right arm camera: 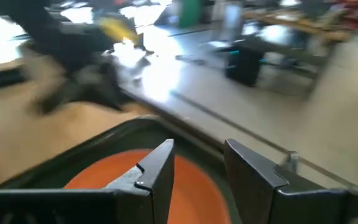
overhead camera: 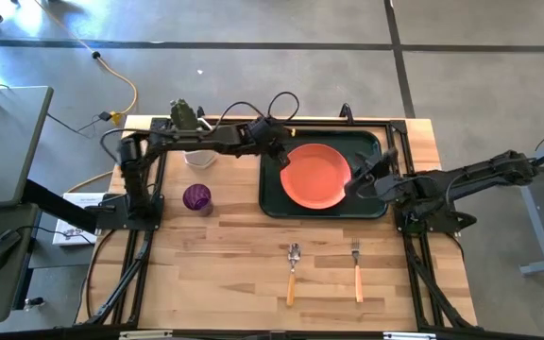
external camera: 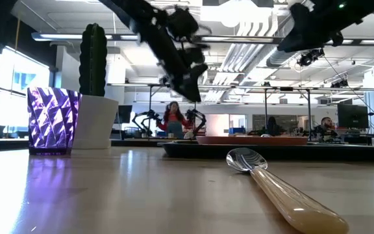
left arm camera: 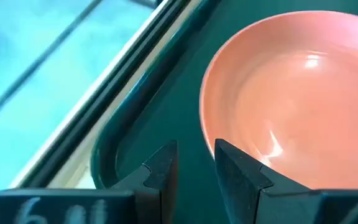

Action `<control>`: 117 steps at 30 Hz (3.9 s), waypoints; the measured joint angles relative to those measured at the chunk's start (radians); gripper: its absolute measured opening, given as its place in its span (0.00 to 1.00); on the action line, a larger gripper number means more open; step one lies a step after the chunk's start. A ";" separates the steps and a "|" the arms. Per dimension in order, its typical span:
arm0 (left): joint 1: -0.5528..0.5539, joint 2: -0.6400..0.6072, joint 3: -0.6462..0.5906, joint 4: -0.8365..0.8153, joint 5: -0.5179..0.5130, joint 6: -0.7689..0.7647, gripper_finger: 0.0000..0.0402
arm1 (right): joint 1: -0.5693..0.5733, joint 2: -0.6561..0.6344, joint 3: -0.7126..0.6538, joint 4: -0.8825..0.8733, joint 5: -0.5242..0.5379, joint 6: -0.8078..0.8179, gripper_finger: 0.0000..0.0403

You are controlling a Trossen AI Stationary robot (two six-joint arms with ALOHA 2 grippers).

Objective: Pick and place plate/cup/fork/spoon on tray
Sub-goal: Put the violet cup on the black tray to the top left of the orange plate

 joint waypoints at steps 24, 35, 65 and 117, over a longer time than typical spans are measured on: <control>-0.045 -0.423 -0.390 -0.002 0.033 0.269 0.24 | -0.338 0.326 -0.001 0.213 -0.329 0.214 0.33; -0.006 -0.414 -0.389 0.039 0.198 0.369 0.23 | -0.549 0.340 0.001 0.238 -0.556 0.267 0.33; -0.525 -0.730 -0.389 -0.683 -0.651 -0.563 0.11 | -0.362 0.903 0.446 0.610 -0.964 -0.120 0.33; -0.808 -0.948 -0.709 -1.122 -0.748 -1.403 0.09 | -0.307 1.730 1.672 -0.259 -1.126 -0.308 0.28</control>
